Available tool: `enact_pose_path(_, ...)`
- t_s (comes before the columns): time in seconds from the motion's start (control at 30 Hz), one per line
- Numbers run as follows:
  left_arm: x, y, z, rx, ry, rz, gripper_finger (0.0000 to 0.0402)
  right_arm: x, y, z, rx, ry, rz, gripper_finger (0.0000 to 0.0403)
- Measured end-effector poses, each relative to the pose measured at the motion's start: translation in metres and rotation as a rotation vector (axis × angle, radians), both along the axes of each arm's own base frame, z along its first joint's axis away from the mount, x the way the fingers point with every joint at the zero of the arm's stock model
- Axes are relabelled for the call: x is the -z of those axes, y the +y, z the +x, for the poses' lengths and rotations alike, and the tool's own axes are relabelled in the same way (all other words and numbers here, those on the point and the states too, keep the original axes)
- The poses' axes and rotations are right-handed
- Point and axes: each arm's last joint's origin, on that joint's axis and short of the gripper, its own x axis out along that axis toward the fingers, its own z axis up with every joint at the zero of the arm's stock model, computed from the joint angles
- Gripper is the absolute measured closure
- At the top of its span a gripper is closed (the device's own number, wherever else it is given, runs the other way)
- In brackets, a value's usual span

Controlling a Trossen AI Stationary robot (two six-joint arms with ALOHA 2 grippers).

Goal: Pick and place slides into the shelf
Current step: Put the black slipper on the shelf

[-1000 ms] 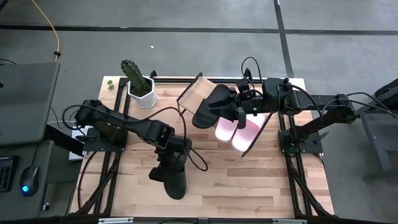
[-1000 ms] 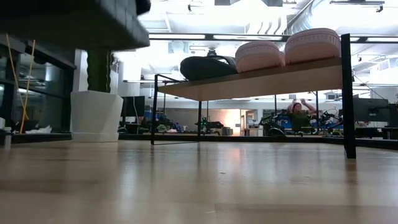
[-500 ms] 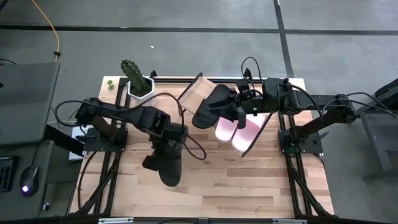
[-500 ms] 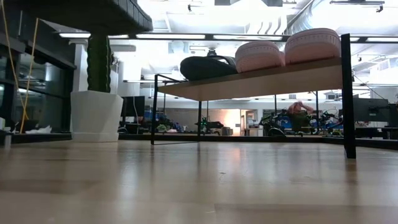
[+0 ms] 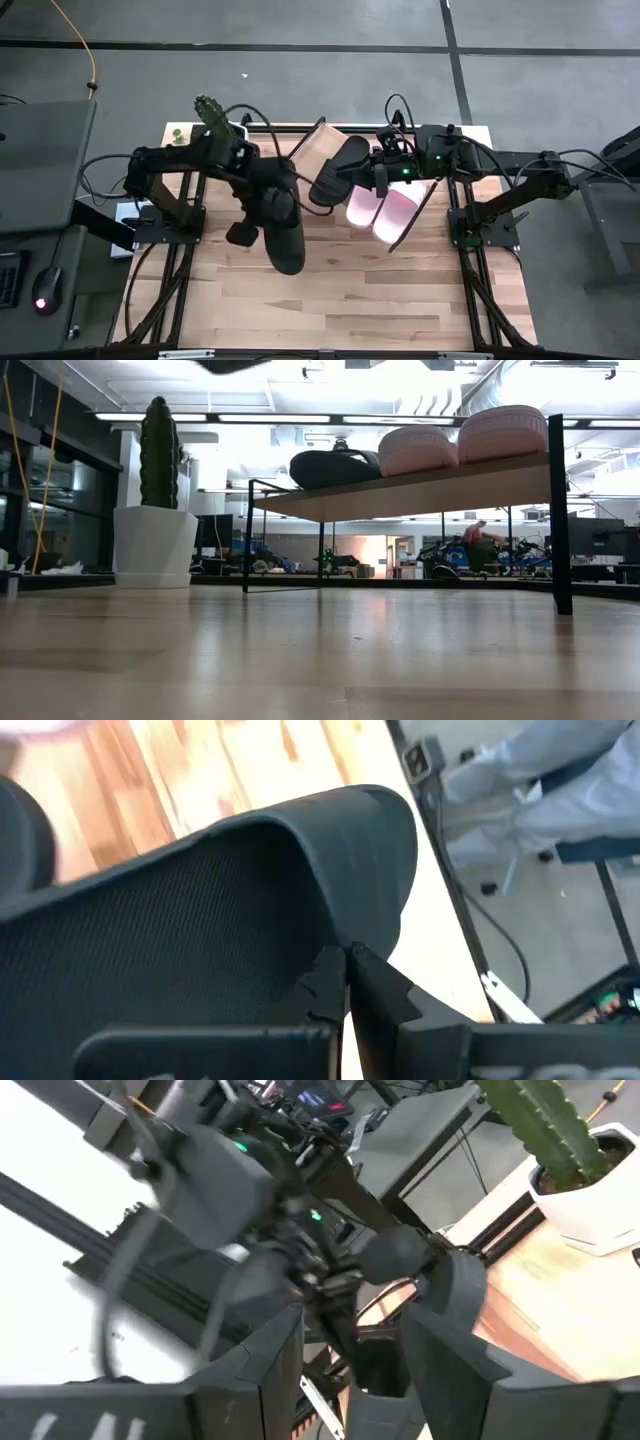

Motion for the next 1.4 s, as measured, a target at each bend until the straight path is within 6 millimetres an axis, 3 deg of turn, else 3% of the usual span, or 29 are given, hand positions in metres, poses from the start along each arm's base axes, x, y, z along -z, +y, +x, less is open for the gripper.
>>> enact_pose_path(0.27, -0.039, 0.001, -0.012, -0.005, -0.165, -0.003, 0.0401, 0.000, -0.011, 0.000, 0.047, 0.000, 0.044, 0.0242)
enact_pose_path(0.47, -0.055, 0.000, -0.018, -0.005, -0.232, -0.017, 0.0401, -0.002, -0.013, 0.000, 0.038, -0.018, -0.004, 0.0242)
enact_pose_path(0.9, -0.058, -0.001, -0.019, 0.013, -0.243, -0.045, 0.0401, 0.015, -0.014, 0.020, 0.109, 0.046, 0.124, 0.0242)
enact_pose_path(1.23, -0.057, -0.005, -0.019, 0.043, -0.248, -0.037, 0.0402, 0.039, -0.008, 0.047, -0.009, 0.135, 0.242, 0.0242)
enact_pose_path(1.4, -0.057, -0.009, -0.019, 0.061, -0.251, -0.024, 0.0401, 0.040, -0.006, 0.057, -0.056, 0.089, 0.246, 0.0242)
